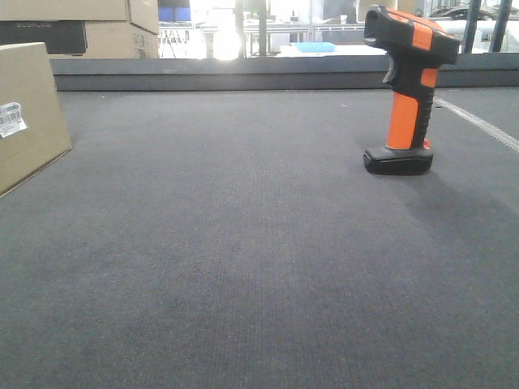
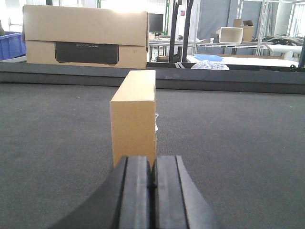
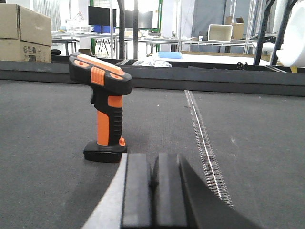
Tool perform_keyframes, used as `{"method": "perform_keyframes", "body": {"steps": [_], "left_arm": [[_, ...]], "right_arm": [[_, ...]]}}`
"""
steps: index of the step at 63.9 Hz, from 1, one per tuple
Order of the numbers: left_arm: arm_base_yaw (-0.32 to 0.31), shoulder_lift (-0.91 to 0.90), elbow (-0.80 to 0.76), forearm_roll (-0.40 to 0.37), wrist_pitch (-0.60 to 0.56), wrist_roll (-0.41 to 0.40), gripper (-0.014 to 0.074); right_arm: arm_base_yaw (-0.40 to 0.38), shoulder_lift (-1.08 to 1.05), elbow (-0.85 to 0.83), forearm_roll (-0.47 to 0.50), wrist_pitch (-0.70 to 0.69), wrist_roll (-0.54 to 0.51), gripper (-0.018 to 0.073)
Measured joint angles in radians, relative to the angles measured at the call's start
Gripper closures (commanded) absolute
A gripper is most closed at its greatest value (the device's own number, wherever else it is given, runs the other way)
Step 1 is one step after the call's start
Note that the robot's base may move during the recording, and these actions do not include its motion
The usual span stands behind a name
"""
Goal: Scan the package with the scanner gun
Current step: 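Move the left gripper above the small cardboard box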
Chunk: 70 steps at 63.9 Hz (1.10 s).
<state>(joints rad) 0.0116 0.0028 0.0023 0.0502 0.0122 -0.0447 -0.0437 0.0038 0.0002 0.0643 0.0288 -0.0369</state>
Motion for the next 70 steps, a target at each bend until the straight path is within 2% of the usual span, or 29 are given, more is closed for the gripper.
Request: {"method": "perform_keyframes", "body": {"steps": [6,12,17,24,34,43,52,64,70], "left_arm": [[0.000,0.000,-0.002,-0.008,-0.006,0.000,0.0707],[0.000,0.003,-0.061,-0.058,0.132,0.000,0.0707],[0.000,0.054,-0.134,-0.107,0.182,-0.002,0.0707],[0.000,0.186,-0.247,-0.126,0.198,-0.002,0.0707],[0.000,0.432,-0.451,-0.104,0.258,-0.002,0.0707],[0.000,0.695,-0.675,-0.050,0.402,-0.002,0.0707],[0.000,0.932,-0.885,-0.050,0.500,-0.002,0.0707],[0.000,1.152,-1.085,-0.028,0.542,-0.004,0.0707],[0.000,1.225,-1.166,-0.004,0.617,0.008,0.0707]], "right_arm": [[0.000,0.000,0.000,0.000,0.000,0.000,0.0727],[0.000,0.000,0.000,0.000,0.000,0.000,0.0727],[0.000,0.000,0.000,0.000,0.000,0.000,0.0727],[0.000,0.000,0.000,0.000,0.000,0.000,0.0727],[0.000,0.000,0.000,0.000,0.000,0.000,0.0727],[0.000,0.000,0.000,0.000,0.000,0.000,0.0727],[0.000,0.000,0.000,0.000,0.000,0.000,0.0727],[0.000,0.000,0.000,0.000,0.000,0.000,0.0727],[0.000,0.000,0.000,0.000,0.000,0.000,0.0727]]}}
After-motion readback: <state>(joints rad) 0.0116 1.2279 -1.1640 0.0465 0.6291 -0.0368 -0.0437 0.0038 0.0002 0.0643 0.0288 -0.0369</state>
